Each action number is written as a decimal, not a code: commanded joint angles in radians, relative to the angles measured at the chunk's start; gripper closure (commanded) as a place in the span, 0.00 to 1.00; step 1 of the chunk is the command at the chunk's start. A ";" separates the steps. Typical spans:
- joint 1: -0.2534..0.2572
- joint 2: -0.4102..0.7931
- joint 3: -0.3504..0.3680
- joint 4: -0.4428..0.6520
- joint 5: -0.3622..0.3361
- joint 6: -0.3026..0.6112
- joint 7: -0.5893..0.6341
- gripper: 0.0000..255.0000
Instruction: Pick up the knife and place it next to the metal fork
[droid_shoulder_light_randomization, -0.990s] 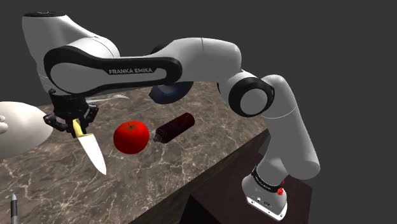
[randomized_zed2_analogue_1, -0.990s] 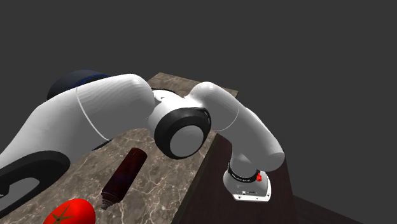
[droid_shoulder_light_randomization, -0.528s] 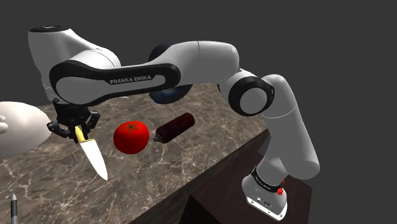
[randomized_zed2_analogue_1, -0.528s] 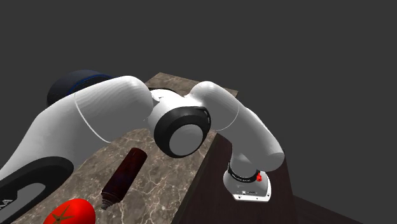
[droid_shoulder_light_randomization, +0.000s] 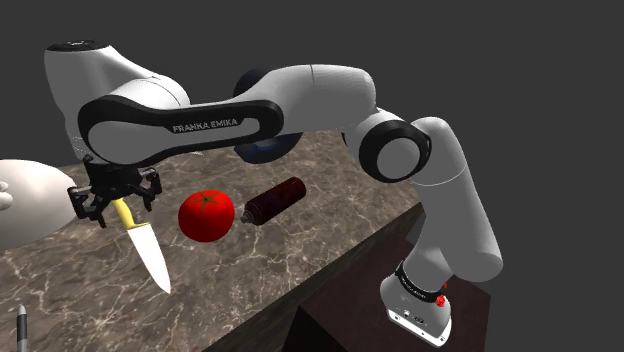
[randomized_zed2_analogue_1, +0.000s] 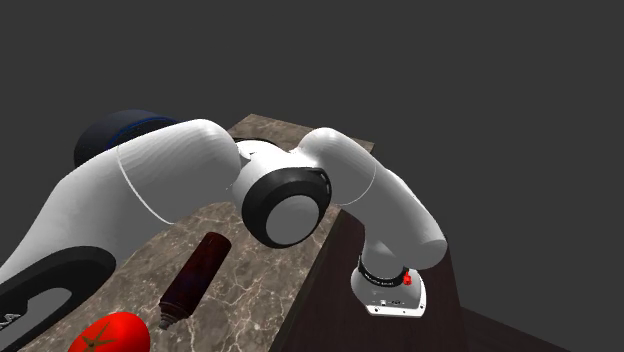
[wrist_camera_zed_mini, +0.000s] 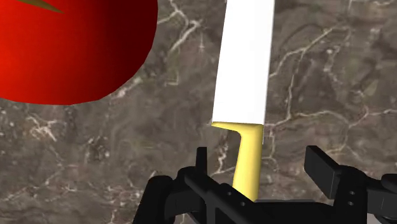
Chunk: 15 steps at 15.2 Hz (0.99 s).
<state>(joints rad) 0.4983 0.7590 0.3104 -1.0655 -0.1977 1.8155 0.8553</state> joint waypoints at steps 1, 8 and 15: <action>0.000 0.000 0.000 0.000 0.000 0.000 0.000 0.00; 0.017 0.005 0.001 0.139 0.003 -0.131 -0.010 0.00; 0.017 0.005 0.001 0.139 0.003 -0.131 -0.010 0.00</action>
